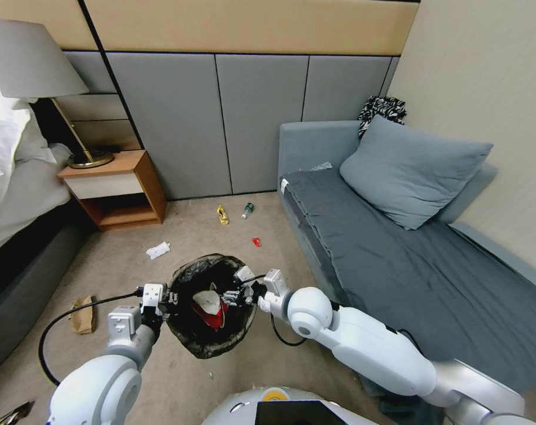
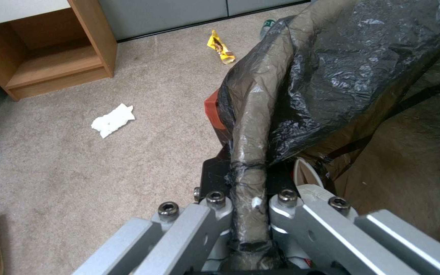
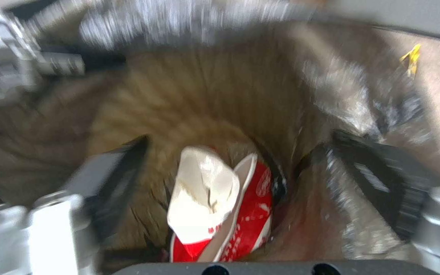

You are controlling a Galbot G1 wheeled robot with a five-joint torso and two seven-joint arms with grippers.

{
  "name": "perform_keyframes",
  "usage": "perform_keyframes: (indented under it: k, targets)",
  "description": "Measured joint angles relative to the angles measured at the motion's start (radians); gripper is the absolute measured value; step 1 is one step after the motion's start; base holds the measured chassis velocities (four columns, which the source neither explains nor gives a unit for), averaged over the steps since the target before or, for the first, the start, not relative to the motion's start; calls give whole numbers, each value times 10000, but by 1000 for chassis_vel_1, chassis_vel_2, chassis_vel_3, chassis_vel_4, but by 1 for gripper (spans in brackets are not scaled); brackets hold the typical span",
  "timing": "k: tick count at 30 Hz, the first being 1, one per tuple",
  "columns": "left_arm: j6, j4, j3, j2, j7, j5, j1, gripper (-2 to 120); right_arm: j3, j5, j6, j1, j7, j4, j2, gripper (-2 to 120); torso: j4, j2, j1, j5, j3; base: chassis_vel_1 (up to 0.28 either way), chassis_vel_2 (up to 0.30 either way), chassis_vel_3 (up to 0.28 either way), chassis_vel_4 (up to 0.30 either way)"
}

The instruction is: Pick up the trash bin, then pick up the garbage from the floor and place it into the trash bin.

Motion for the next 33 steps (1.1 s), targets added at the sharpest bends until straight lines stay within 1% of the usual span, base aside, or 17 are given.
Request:
perform_keyframes:
  k: [1,6,9,10,13,14,16,17,18,19,21,23,27,28,30,31,33]
  targets:
    - [0,0,0,8,-1,1,-3,1,83,56,4,-19,43,115,-37,99,0,0,0,0,0,0,0,0,0]
    - [-13,0,-6,63,-3,15,-41,1,512,122,138,-173,94,544,-255,100,1,0,0,1,0,0,0,0,0]
    - [-22,0,-6,104,-4,22,-115,1,1244,96,741,-583,-15,1054,-619,100,-1,0,0,1,0,0,0,0,0]
    - [-22,0,-6,104,-4,22,-115,1,1244,96,741,-583,-15,1054,-619,100,-1,0,0,1,0,0,0,0,0]
    - [-28,0,43,104,-2,53,-177,1,2136,-153,1266,-1276,-332,1475,-1025,100,-1,0,0,2,0,0,0,0,0]
    - [-28,0,43,104,-2,53,-177,1,2136,-153,1266,-1276,-332,1475,-1025,100,-1,0,0,2,0,0,0,0,0]
    - [-75,51,76,93,48,143,-226,1,2958,-262,1626,-2003,-479,1848,-1412,100,-3,0,0,4,0,0,0,0,0]
    - [-89,77,81,91,63,159,-241,1,3135,-293,1728,-2172,-482,1931,-1517,100,-3,0,0,3,-1,0,0,0,0]
    - [-113,151,91,88,108,190,-315,1,3738,-553,2222,-2857,-395,2221,-1888,100,-1,0,0,1,-1,0,0,0,0]
    - [-113,151,91,88,108,190,-315,1,3738,-553,2222,-2857,-395,2221,-1888,100,-1,0,0,1,-1,0,0,0,0]
    - [-120,176,96,65,130,190,-412,1,4396,-1104,2759,-3700,-151,2459,-2100,100,-1,0,0,1,-1,0,0,0,0]
    - [-130,185,94,43,149,190,-436,1,4713,-1371,2994,-4124,-12,2525,-2089,100,-2,0,-1,2,-1,0,0,0,0]
    - [-151,186,37,2,244,192,-426,1,6142,-2685,4055,-5767,152,2487,-1593,100,2,0,-1,1,-1,0,0,0,0]
    - [-151,186,37,2,244,192,-426,1,6142,-2685,4055,-5767,152,2487,-1593,100,2,0,-1,1,-1,0,0,0,0]
    - [-158,137,14,-29,267,180,-422,1,7112,-3576,4587,-6794,-75,2366,-1186,100,0,0,-1,3,-1,0,0,0,0]
    - [-158,137,14,-29,267,180,-422,1,7112,-3576,4587,-6794,-75,2366,-1186,100,0,0,-1,3,-1,0,0,0,0]
    - [-158,114,-22,-87,348,175,-406,1,7984,-4516,4942,-7785,-328,2348,-691,100,-1,0,-1,1,-1,0,0,0,0]
